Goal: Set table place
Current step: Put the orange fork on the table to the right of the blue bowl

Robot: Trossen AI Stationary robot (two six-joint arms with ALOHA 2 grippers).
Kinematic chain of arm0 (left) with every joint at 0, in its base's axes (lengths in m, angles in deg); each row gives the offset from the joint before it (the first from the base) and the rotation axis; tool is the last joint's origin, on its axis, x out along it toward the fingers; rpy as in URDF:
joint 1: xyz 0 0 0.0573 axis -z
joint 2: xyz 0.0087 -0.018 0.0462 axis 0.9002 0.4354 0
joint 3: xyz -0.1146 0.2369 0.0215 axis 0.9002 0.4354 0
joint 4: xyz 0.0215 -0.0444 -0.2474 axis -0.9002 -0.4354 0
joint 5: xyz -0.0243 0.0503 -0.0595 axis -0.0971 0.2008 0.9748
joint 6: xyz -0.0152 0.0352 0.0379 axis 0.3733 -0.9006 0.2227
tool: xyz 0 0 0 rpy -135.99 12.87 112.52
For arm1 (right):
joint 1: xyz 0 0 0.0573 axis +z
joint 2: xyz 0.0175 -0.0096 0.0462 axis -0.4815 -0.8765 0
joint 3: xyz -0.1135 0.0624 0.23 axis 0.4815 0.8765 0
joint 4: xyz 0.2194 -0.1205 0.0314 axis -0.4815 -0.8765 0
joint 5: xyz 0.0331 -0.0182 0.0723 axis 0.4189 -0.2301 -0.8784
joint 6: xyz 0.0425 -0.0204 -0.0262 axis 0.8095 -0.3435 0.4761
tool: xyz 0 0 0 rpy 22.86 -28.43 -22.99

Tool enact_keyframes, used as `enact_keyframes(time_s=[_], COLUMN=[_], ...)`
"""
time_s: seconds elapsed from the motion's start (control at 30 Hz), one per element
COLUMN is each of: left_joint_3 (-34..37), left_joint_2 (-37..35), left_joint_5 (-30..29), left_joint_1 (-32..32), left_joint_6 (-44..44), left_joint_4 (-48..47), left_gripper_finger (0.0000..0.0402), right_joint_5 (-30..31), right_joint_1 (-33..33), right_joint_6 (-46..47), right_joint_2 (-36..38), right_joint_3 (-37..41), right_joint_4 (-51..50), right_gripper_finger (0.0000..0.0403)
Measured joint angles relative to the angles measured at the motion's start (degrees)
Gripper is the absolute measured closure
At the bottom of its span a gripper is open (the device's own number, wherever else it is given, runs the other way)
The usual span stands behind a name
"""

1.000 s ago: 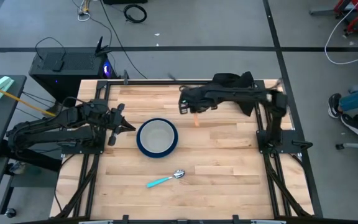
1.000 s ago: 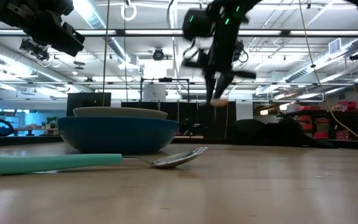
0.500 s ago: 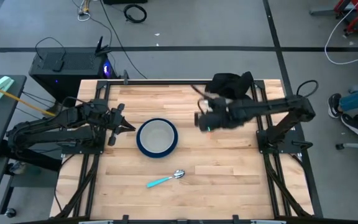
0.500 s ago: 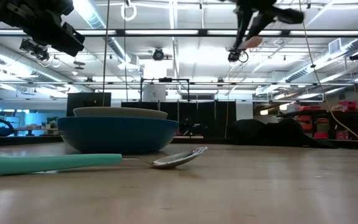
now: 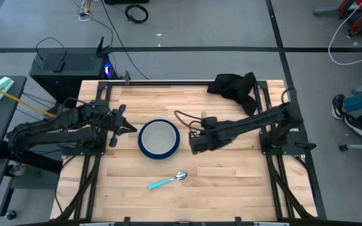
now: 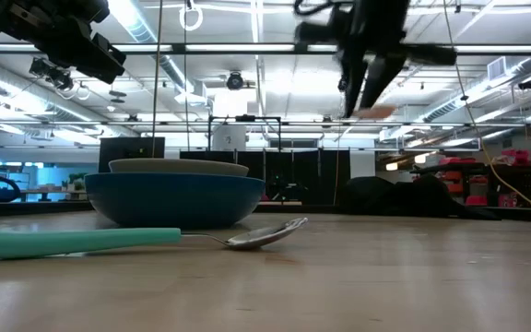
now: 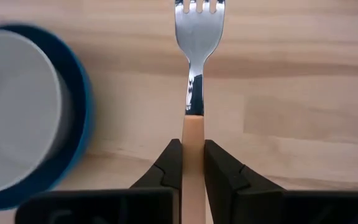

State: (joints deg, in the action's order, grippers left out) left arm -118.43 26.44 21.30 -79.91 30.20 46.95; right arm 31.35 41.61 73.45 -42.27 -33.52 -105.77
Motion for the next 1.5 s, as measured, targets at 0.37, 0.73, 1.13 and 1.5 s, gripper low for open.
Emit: enact_keyframes(time_s=[0.37,0.73,1.13,1.5], left_joint_3=[0.0,0.0,0.0,0.0], left_joint_2=[0.0,0.0,0.0,0.0], left_joint_5=[0.0,0.0,0.0,0.0], left_joint_1=[0.0,0.0,0.0,0.0], left_joint_6=[0.0,0.0,0.0,0.0], left_joint_4=[0.0,0.0,0.0,0.0], left_gripper_finger=[0.0376,0.0366,0.0376,0.0366], right_joint_5=[-10.8,-15.9,-15.5,-16.2], right_joint_1=[-8.6,-8.8,-9.1,-9.9], right_joint_6=[-10.6,-10.4,-9.3,-9.7], right_joint_2=[-8.7,-12.3,-12.8,-17.1], right_joint_3=[0.0,0.0,0.0,0.0], right_joint_4=[11.2,15.5,18.4,20.6], right_gripper_finger=[0.0362,0.0362,0.0362,0.0362])
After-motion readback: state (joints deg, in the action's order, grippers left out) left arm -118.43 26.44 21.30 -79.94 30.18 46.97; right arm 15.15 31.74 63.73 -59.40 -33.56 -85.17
